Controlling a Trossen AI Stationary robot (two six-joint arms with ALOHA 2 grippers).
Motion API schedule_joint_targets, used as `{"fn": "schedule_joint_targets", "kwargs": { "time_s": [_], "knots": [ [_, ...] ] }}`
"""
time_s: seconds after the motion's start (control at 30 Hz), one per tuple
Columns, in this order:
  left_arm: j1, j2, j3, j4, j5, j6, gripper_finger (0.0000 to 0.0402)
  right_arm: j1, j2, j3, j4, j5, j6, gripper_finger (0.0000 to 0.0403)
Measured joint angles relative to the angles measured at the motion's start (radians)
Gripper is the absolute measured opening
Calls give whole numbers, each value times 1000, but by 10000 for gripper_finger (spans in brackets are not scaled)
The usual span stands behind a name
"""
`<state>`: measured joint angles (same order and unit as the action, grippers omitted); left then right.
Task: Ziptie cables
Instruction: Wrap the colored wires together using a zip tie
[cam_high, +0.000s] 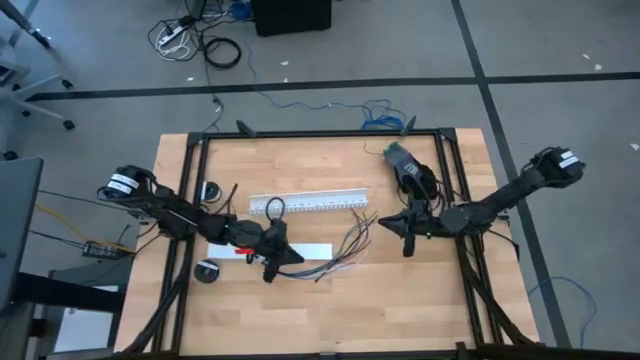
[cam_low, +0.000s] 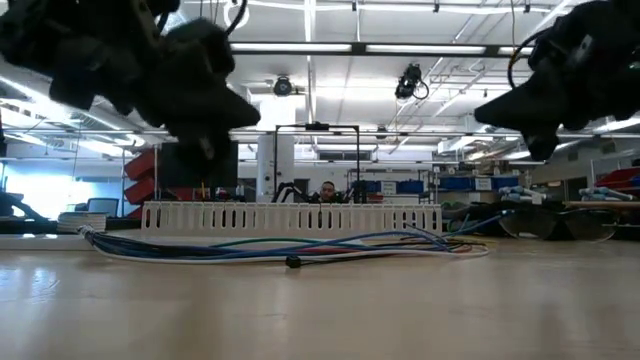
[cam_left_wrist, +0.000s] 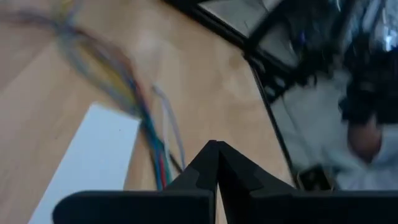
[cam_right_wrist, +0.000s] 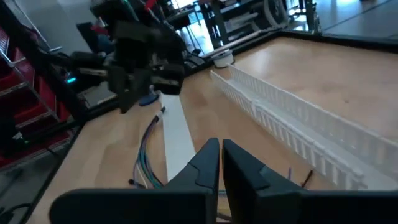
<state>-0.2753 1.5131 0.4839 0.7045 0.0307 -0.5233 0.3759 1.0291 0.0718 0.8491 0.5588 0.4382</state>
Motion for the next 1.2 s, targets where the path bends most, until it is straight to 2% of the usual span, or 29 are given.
{"fn": "schedule_joint_targets", "kwargs": {
  "time_s": [0.1,0.23,0.33,0.57,0.67,0.97,1.2],
  "knots": [
    [-11,0,96,-211,10,146,0,-29,147,47,77,-56,26,17],
    [-14,1,213,-537,8,318,0,-47,334,158,93,-92,14,17],
    [-14,7,253,-630,8,387,0,-53,467,257,96,-130,-18,16],
    [-14,8,233,-784,12,392,0,-55,734,442,92,-172,-14,2],
    [-17,8,201,-775,13,393,0,-55,805,510,93,-232,7,1],
    [-19,8,115,-736,24,440,0,-54,937,731,57,-529,15,0],
    [-19,8,84,-692,23,441,0,-55,998,831,-137,-563,99,0]
  ]
}}
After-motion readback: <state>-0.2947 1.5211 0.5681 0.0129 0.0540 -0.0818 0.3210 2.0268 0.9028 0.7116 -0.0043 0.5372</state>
